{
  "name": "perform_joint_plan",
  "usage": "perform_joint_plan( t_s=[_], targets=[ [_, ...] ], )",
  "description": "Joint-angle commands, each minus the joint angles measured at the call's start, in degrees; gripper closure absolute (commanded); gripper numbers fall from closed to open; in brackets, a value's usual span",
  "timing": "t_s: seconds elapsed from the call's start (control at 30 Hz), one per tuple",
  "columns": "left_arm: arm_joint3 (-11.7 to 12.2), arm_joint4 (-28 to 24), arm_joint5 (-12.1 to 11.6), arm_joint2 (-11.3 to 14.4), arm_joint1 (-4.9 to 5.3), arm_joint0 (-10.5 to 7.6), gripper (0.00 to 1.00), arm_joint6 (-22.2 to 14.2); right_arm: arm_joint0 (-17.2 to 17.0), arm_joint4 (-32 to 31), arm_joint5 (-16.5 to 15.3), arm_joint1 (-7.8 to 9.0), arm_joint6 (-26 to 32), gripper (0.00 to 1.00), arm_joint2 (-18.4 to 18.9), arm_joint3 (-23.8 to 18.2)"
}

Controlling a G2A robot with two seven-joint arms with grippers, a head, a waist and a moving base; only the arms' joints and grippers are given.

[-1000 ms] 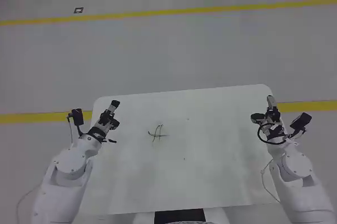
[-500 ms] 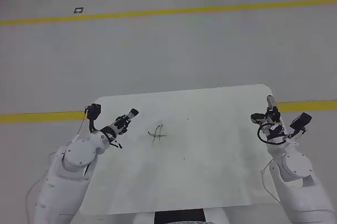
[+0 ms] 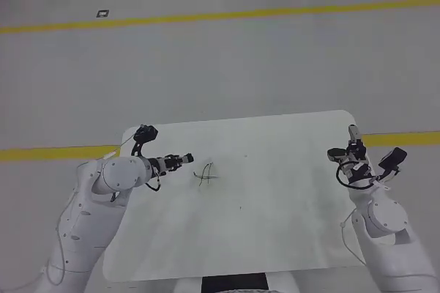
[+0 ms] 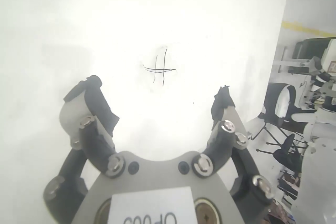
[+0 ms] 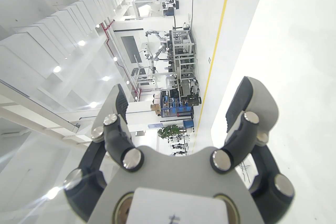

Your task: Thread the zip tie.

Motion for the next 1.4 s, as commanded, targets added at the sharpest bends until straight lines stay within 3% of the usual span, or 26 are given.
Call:
perform_joint_plan(
  t_s=[0.0,0.03,0.1,0.23,0.27,0.43,0.77,0.83,0.9,1.0,1.17,1.23,1.37],
  targets=[
    [-0.5,0.1,-0.9,0.5,-0.03,-0.05,0.00,-0.2,0.0,0.0,0.0,0.00,0.0,0.00,0.0,0.0],
    [-0.3,0.4,-2.4,1.5,-0.05,-0.23,0.00,-0.2,0.0,0.0,0.0,0.00,0.0,0.00,0.0,0.0],
    [0.6,2.1,-4.0,3.6,-0.12,-2.29,0.00,-1.0,0.0,0.0,0.0,0.00,0.0,0.00,0.0,0.0],
    [3.8,2.6,-4.7,10.1,-1.02,-8.58,0.00,-3.8,0.0,0.0,0.0,0.00,0.0,0.00,0.0,0.0],
    [5.2,3.0,-4.2,12.2,-1.43,-10.56,0.00,-3.9,0.0,0.0,0.0,0.00,0.0,0.00,0.0,0.0],
    [11.2,4.6,-0.2,21.2,-3.40,-16.52,0.00,-4.7,0.0,0.0,0.0,0.00,0.0,0.00,0.0,0.0],
    [11.2,4.6,-0.2,21.2,-3.40,-16.52,0.00,-4.7,0.0,0.0,0.0,0.00,0.0,0.00,0.0,0.0],
    [11.2,8.7,-0.8,23.0,-3.38,-17.09,0.00,-5.0,0.0,0.0,0.0,0.00,0.0,0.00,0.0,0.0],
    [10.9,12.0,-0.4,25.7,-3.73,-18.98,0.00,-6.9,0.0,0.0,0.0,0.00,0.0,0.00,0.0,0.0],
    [13.1,15.2,0.0,29.9,-4.87,-23.11,0.00,-11.5,0.0,0.0,0.0,0.00,0.0,0.00,0.0,0.0],
    [19.5,17.6,0.0,36.1,-8.34,-30.13,0.00,-16.7,0.0,0.0,0.0,0.00,0.0,0.00,0.0,0.0],
    [21.5,17.6,0.0,37.5,-9.75,-31.78,0.00,-18.3,0.0,0.0,0.0,0.00,0.0,0.00,0.0,0.0],
    [21.9,18.1,0.0,37.7,-9.94,-32.06,0.00,-18.3,0.0,0.0,0.0,0.00,0.0,0.00,0.0,0.0]
  ],
)
